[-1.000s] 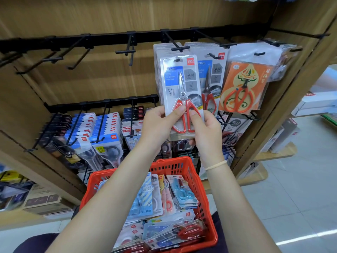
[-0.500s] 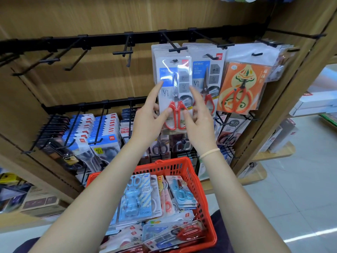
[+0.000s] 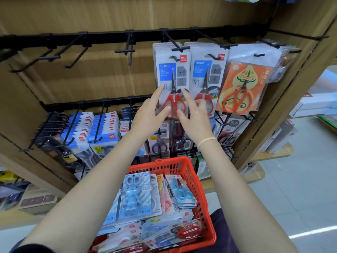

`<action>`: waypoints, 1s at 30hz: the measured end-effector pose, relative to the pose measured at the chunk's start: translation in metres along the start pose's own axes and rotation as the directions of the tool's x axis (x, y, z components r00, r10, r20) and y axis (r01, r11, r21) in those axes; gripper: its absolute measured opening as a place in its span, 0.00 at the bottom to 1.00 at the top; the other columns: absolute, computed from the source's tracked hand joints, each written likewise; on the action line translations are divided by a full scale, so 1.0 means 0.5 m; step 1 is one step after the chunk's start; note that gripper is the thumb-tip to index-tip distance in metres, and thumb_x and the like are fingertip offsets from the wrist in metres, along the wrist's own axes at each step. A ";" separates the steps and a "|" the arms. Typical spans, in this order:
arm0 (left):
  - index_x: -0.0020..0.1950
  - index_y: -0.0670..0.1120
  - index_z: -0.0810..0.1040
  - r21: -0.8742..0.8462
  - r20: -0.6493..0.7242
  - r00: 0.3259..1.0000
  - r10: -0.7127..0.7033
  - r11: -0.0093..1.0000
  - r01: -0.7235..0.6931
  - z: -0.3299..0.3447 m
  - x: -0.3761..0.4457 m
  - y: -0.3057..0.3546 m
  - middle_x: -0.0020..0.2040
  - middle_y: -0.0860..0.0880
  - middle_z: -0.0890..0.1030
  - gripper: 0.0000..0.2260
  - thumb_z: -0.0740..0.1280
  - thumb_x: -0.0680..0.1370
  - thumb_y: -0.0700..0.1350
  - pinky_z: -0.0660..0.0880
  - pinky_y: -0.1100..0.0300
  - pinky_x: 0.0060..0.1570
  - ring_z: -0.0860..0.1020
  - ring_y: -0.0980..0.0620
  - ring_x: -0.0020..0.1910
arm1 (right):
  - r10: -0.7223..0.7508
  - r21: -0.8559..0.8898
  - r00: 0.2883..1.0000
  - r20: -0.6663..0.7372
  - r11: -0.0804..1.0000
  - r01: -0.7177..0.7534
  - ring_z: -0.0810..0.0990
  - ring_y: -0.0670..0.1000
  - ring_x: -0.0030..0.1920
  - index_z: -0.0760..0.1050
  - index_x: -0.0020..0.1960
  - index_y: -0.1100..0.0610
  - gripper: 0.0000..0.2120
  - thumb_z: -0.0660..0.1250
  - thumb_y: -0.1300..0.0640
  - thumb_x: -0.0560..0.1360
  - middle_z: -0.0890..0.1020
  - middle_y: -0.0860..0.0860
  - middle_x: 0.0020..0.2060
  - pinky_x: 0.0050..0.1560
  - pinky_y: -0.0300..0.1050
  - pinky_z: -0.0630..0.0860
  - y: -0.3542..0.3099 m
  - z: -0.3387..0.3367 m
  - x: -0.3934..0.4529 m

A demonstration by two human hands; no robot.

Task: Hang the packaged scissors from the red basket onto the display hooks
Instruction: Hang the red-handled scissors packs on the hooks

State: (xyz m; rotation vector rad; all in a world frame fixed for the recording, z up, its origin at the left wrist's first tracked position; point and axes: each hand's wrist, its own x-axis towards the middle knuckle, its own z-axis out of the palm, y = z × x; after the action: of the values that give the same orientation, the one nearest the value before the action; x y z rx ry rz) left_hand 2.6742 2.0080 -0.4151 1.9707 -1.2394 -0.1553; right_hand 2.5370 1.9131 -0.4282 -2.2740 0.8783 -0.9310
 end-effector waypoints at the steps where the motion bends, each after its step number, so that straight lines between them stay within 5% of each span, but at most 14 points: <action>1: 0.83 0.61 0.54 0.025 0.000 1.000 0.001 1.000 -0.001 0.003 -0.018 -0.005 0.59 0.46 0.75 0.30 0.63 0.84 0.56 0.74 0.52 0.51 0.76 0.49 0.53 | -0.008 -0.023 0.999 -0.039 1.000 0.007 0.72 0.57 0.58 0.63 0.79 0.45 0.27 0.65 0.53 0.81 0.68 0.57 0.58 0.54 0.45 0.71 0.004 0.002 -0.016; 4: 0.80 0.54 0.63 0.087 0.010 0.998 0.054 0.995 -0.055 0.022 -0.115 -0.045 0.68 0.47 0.72 0.25 0.63 0.84 0.54 0.73 0.51 0.59 0.72 0.49 0.65 | -0.010 -0.018 0.999 -0.051 1.000 0.009 0.74 0.53 0.56 0.70 0.74 0.50 0.21 0.65 0.53 0.82 0.71 0.55 0.59 0.51 0.43 0.71 0.023 0.011 -0.087; 7: 0.75 0.48 0.72 0.177 0.110 0.994 0.020 0.983 -0.040 0.063 -0.256 -0.120 0.69 0.48 0.75 0.24 0.60 0.83 0.59 0.72 0.52 0.60 0.73 0.48 0.68 | 0.061 0.052 0.972 0.229 0.996 -0.075 0.78 0.48 0.44 0.78 0.63 0.53 0.12 0.65 0.51 0.82 0.80 0.51 0.46 0.47 0.45 0.76 0.052 0.030 -0.179; 13: 0.62 0.42 0.82 0.384 0.355 0.930 -0.090 0.922 -0.057 0.154 -0.503 -0.277 0.58 0.41 0.82 0.26 0.57 0.79 0.61 0.76 0.44 0.58 0.81 0.37 0.58 | 0.185 -0.002 0.731 0.656 0.970 -0.244 0.77 0.45 0.41 0.83 0.52 0.58 0.12 0.76 0.51 0.74 0.81 0.47 0.40 0.47 0.41 0.74 0.141 0.093 -0.377; 16: 0.61 0.42 0.83 0.486 0.379 0.923 -0.070 0.864 -0.134 0.170 -0.567 -0.303 0.61 0.39 0.82 0.26 0.59 0.78 0.61 0.69 0.38 0.67 0.78 0.35 0.66 | 0.249 -0.111 0.561 0.789 0.957 -0.269 0.78 0.48 0.43 0.82 0.52 0.56 0.17 0.80 0.49 0.69 0.81 0.50 0.43 0.48 0.41 0.73 0.181 0.103 -0.452; 21: 0.70 0.45 0.78 0.460 0.378 0.921 -0.092 0.882 -0.101 0.165 -0.608 -0.318 0.75 0.40 0.73 0.28 0.58 0.80 0.62 0.66 0.29 0.69 0.63 0.34 0.78 | 0.308 -0.231 0.518 0.798 0.950 -0.208 0.81 0.50 0.55 0.77 0.54 0.53 0.21 0.82 0.50 0.66 0.82 0.48 0.50 0.57 0.45 0.74 0.211 0.114 -0.503; 27: 0.72 0.47 0.76 0.448 0.383 0.916 -0.120 0.891 -0.071 0.169 -0.608 -0.324 0.73 0.45 0.75 0.29 0.55 0.80 0.64 0.65 0.29 0.70 0.56 0.38 0.80 | 0.351 -0.417 0.404 0.845 0.905 0.087 0.75 0.53 0.66 0.76 0.67 0.50 0.28 0.77 0.45 0.70 0.79 0.49 0.66 0.61 0.44 0.71 0.195 0.134 -0.478; 30: 0.75 0.48 0.74 0.421 0.371 0.920 -0.126 0.906 -0.046 0.167 -0.609 -0.326 0.76 0.47 0.72 0.31 0.53 0.80 0.66 0.59 0.32 0.74 0.52 0.40 0.82 | 0.372 -0.418 0.387 0.844 0.908 0.040 0.74 0.54 0.68 0.76 0.70 0.53 0.29 0.76 0.45 0.72 0.78 0.51 0.68 0.61 0.42 0.69 0.196 0.137 -0.470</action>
State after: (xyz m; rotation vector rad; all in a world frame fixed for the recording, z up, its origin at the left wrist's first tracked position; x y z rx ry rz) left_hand 2.5929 2.2427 -0.6693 2.4254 -1.5938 -0.3400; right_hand 2.4226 2.0354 -0.6321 -2.3911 0.7328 0.7196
